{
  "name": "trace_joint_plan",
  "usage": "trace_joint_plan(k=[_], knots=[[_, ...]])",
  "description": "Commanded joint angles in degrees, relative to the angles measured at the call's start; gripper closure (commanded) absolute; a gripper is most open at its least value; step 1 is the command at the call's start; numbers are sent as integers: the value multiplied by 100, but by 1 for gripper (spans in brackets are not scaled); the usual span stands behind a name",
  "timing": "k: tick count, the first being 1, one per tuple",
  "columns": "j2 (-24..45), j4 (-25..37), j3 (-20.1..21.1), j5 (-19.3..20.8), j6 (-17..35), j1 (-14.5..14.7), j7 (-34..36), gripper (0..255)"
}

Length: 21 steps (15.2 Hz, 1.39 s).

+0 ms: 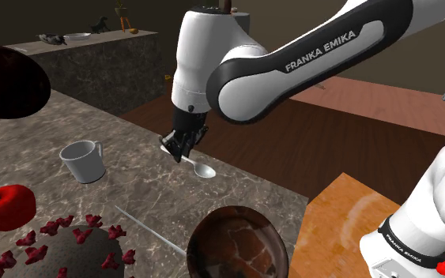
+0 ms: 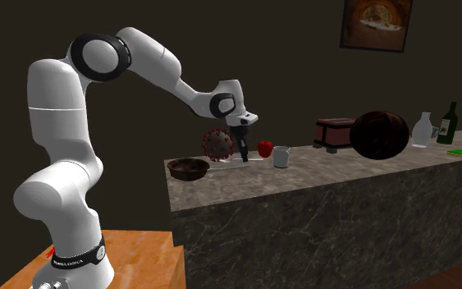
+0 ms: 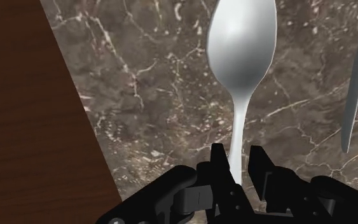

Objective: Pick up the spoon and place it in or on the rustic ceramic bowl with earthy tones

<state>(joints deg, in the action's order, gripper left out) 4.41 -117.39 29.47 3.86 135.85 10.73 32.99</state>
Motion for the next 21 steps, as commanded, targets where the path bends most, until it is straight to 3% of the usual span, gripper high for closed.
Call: trace_joint_plan(k=[1,13,21], knots=[[-72,92,7,-58,-156,-6,-35,255],[-356,703,6,-271,-1010,-34,-184,255],[-1657,-457,290,-907,-977,347,200,255]])
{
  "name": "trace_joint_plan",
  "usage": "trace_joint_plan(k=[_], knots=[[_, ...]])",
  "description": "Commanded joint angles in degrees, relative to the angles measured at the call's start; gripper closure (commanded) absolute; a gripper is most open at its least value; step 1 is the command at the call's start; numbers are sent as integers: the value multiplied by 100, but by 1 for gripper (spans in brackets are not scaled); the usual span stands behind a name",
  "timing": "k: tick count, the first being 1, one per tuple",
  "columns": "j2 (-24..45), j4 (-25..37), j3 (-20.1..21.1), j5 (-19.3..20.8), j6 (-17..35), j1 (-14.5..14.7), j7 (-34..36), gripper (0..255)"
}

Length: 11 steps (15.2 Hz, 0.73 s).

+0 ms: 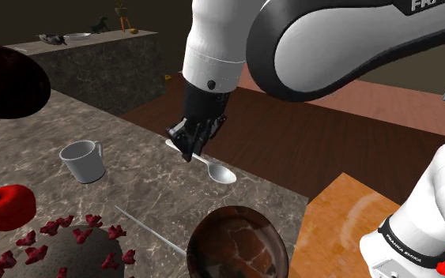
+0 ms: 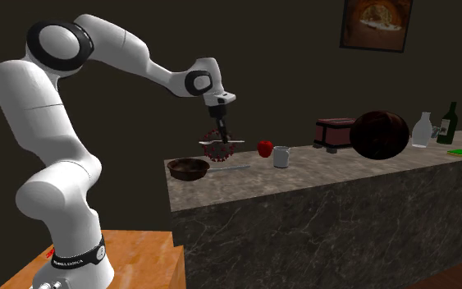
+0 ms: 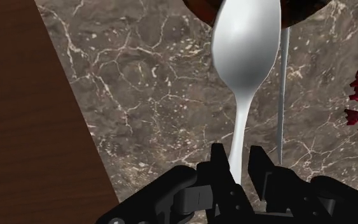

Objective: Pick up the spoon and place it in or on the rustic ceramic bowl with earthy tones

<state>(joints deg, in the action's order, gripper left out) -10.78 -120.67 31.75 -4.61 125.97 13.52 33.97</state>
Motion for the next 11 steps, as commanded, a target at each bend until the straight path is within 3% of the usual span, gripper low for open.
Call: trace_joint_plan(k=[1,11], knots=[[-287,-243,99,-138,-6,130,161,255],[-1575,-999,550,-803,-351,854,941,255]])
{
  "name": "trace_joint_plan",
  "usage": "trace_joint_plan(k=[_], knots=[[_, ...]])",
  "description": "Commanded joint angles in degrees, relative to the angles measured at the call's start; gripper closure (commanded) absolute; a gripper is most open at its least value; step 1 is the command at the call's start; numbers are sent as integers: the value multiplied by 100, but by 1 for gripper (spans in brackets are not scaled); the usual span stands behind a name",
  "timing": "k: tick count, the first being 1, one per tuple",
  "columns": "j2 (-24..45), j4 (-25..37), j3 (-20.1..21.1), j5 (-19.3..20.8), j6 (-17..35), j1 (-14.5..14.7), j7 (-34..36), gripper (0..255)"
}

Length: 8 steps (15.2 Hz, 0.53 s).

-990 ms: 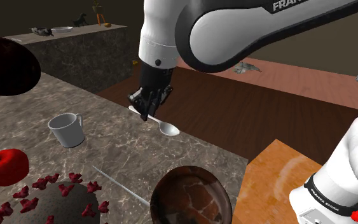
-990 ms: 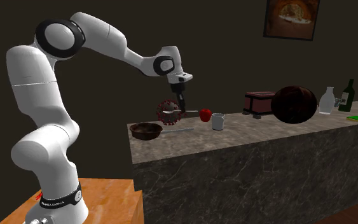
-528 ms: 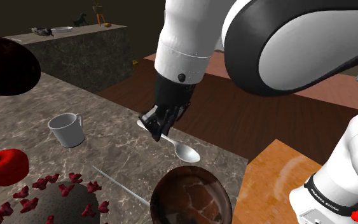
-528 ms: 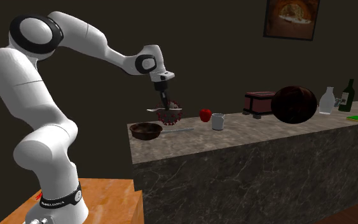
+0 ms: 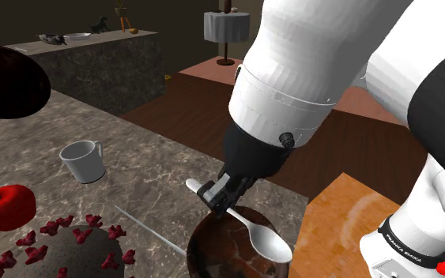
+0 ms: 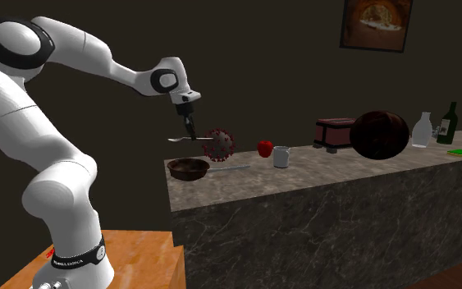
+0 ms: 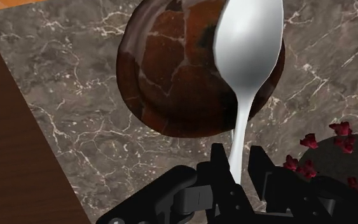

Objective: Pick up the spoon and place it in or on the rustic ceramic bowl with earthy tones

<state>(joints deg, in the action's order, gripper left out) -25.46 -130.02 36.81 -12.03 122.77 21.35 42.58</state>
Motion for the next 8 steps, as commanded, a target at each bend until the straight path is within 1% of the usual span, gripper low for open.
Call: trace_joint_plan(k=[1,8], knots=[[-167,-86,75,-93,-58,113,135,255],[-32,-517,233,-109,504,106,185,255]])
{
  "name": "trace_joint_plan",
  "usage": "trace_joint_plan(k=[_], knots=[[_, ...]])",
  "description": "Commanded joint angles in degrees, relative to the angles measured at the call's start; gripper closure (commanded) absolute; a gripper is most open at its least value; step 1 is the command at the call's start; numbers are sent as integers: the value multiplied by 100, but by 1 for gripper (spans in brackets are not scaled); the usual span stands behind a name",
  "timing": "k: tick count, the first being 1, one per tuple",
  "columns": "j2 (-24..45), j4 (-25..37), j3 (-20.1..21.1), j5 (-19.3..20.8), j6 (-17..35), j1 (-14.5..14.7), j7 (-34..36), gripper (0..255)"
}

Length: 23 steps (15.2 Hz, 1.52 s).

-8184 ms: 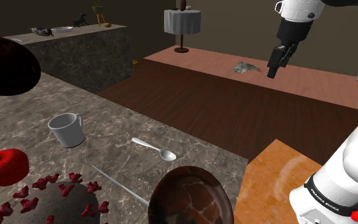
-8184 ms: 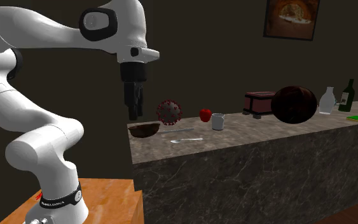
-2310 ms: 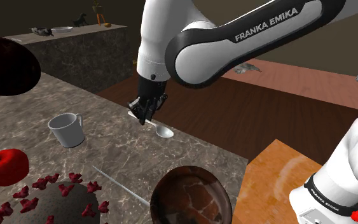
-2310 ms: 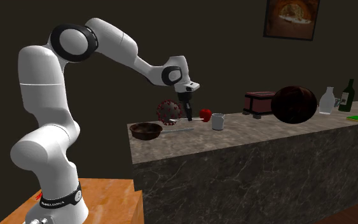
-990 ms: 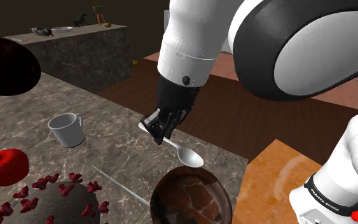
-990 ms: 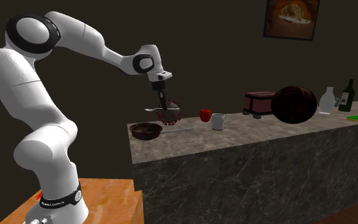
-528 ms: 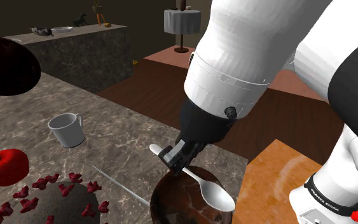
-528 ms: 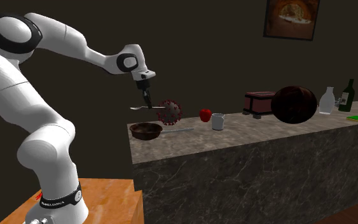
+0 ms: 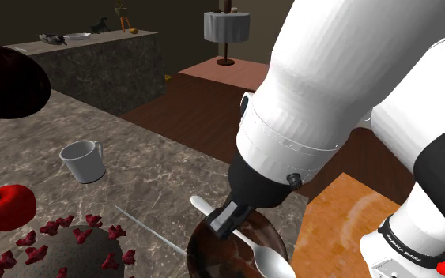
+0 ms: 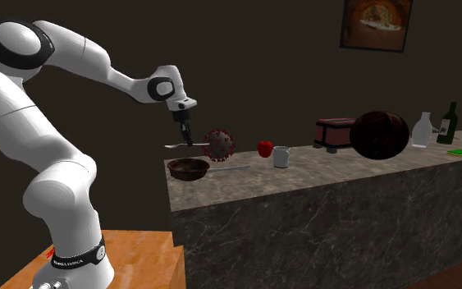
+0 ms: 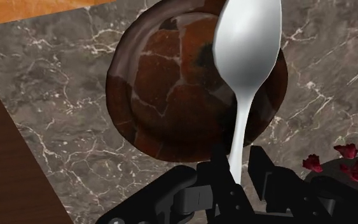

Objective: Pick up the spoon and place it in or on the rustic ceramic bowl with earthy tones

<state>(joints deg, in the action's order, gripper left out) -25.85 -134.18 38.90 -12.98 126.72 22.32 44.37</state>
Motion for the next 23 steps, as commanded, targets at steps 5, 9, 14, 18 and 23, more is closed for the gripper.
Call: trace_joint_plan(k=[5,9,14,18,23], knots=[[152,-377,158,2,525,-19,62,255],[287,-566,270,32,843,-55,118,255],[289,-565,271,34,844,-56,119,255],[289,-564,270,34,842,-56,118,0],[135,-493,177,-30,624,7,66,0]])
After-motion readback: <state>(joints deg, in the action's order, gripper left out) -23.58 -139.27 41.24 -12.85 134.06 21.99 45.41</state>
